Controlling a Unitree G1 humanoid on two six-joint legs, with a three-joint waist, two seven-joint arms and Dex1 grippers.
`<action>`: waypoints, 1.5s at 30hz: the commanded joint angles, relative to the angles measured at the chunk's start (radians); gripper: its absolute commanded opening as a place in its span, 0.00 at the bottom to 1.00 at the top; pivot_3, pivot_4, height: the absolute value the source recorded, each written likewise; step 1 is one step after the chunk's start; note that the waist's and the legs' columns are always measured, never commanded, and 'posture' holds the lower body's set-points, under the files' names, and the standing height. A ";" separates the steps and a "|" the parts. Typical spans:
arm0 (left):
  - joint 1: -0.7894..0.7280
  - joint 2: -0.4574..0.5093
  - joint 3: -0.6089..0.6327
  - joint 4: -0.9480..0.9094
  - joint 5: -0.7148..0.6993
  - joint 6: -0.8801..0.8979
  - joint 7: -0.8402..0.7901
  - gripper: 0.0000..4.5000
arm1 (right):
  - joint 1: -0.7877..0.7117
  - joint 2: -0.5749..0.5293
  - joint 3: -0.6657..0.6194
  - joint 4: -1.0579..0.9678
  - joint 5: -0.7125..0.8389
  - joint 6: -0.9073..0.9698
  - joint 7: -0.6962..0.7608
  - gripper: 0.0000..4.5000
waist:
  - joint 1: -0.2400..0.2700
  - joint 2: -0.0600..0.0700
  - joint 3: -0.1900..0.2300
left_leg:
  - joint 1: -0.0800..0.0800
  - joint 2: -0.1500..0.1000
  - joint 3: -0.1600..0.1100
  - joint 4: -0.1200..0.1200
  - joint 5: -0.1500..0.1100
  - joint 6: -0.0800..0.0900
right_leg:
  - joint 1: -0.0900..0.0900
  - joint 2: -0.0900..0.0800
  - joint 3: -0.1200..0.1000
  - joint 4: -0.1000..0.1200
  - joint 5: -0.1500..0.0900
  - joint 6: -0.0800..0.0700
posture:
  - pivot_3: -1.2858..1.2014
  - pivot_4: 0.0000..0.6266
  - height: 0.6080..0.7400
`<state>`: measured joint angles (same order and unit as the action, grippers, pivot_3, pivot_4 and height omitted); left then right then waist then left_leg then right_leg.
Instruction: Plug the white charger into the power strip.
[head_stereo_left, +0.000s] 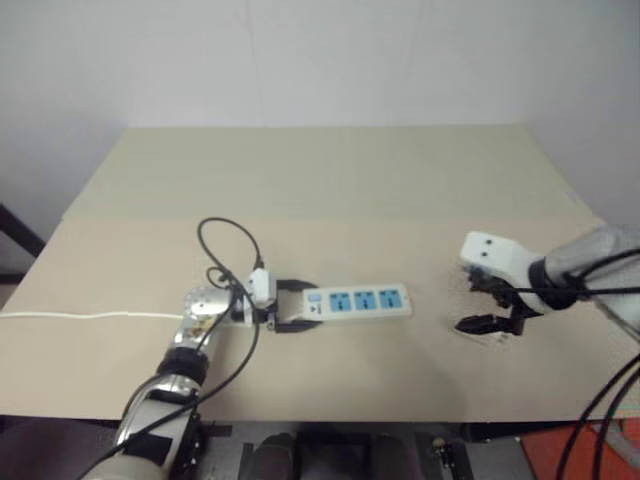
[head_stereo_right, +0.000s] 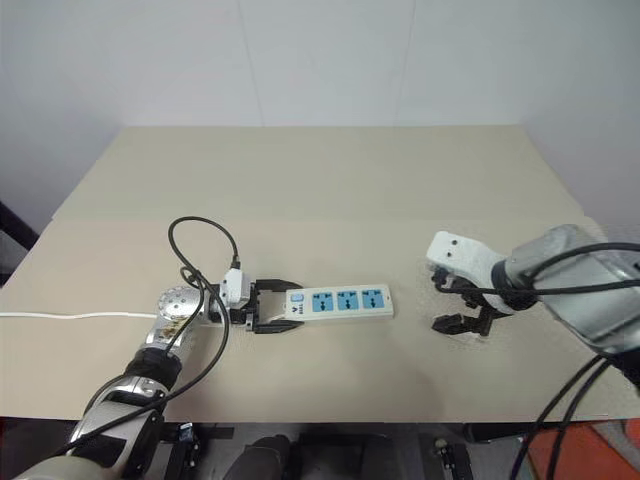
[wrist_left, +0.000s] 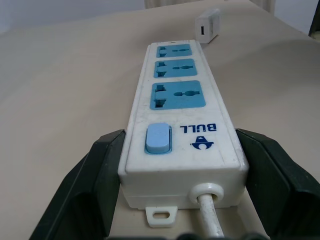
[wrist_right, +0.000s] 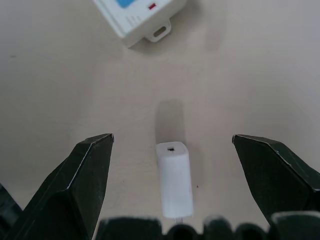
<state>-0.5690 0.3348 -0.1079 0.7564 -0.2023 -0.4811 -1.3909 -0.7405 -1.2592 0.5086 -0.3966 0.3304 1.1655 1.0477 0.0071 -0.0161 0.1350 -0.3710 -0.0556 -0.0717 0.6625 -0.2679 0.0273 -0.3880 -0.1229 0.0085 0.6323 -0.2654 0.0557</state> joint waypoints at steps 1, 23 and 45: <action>0.029 0.003 -0.028 -0.007 0.030 0.007 0.007 0.72 | -0.042 0.016 0.047 0.020 -0.060 0.016 0.026 1.00 | 0.001 0.000 0.000 | 0.000 0.000 0.000 0.000 0.000 0.000 | 0.000 0.000 0.000 0.000 0.000 0.000 | 0.52 0.24 1.00; 0.063 0.012 -0.033 -0.050 0.032 0.022 0.044 0.72 | -0.035 0.081 0.133 0.125 -0.195 0.009 0.081 1.00 | 0.001 0.001 -0.001 | 0.000 -0.001 0.000 0.000 0.000 0.000 | 0.000 0.000 0.000 0.001 0.000 0.000 | 0.52 0.24 1.00; 0.066 0.014 -0.040 -0.049 0.031 0.025 0.058 0.72 | -0.080 0.117 0.030 0.099 -0.199 -0.035 0.138 0.25 | 0.001 0.002 -0.001 | 0.001 -0.001 0.000 0.000 0.000 -0.001 | 0.000 0.000 0.000 0.001 0.001 0.000 | 0.52 0.24 1.00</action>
<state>-0.5227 0.3459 -0.1195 0.6917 -0.2044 -0.4755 -1.3324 -0.7666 -1.1405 0.6301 -0.2401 0.1057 1.1252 1.1690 0.0083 -0.0143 0.1341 -0.3701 -0.0563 -0.0716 0.6627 -0.2676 0.0267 -0.3883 -0.1229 0.0093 0.6334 -0.2648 0.0561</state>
